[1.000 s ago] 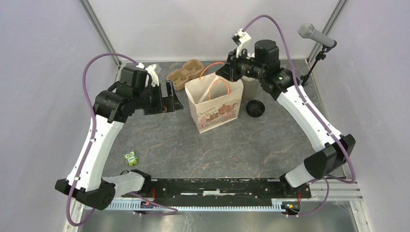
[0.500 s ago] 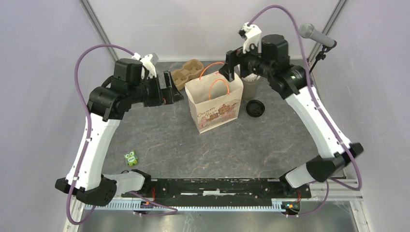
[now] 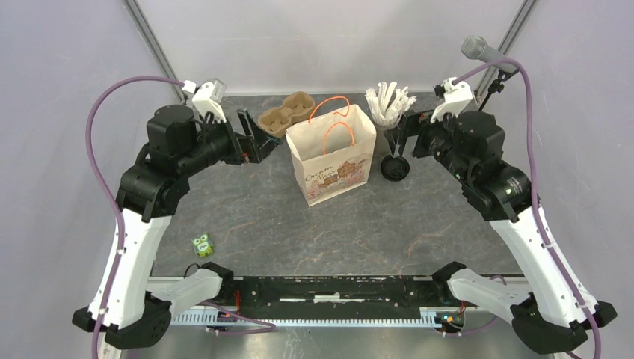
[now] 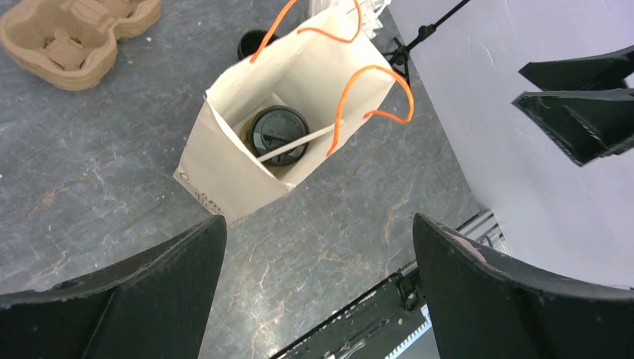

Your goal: Pack the takeout coffee

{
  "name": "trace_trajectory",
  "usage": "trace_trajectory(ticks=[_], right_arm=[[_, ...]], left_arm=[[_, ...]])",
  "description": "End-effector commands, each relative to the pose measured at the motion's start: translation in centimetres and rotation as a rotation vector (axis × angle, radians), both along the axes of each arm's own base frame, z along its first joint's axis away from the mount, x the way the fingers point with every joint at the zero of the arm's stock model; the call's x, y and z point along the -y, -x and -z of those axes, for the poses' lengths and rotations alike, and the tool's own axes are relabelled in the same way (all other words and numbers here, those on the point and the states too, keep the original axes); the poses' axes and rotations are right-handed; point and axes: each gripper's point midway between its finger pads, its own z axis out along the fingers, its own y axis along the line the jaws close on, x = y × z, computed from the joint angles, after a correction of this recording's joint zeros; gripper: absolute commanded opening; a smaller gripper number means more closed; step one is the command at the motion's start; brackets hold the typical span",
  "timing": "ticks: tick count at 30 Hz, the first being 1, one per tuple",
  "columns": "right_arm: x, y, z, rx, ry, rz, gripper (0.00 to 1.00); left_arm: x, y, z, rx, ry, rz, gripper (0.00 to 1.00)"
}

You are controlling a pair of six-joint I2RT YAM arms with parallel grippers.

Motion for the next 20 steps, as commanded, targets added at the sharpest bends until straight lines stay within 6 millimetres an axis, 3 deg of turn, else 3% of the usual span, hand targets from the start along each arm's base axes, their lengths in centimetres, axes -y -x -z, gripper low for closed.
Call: trace_trajectory(ticks=[1,8,20], right_arm=[[2.6,1.0,3.2,-0.061,-0.009,0.128,0.98],[4.7,2.4,1.8,0.020,0.011,0.173,0.98],[3.8,2.6,2.0,0.015,-0.008,0.123,0.98]], left_arm=[[-0.3,1.0,0.6,0.047,-0.022,0.035,1.00],[-1.8,2.2,2.2,0.019,-0.037,-0.029,1.00],[-2.2,2.5,1.7,0.036,0.011,-0.068,1.00]])
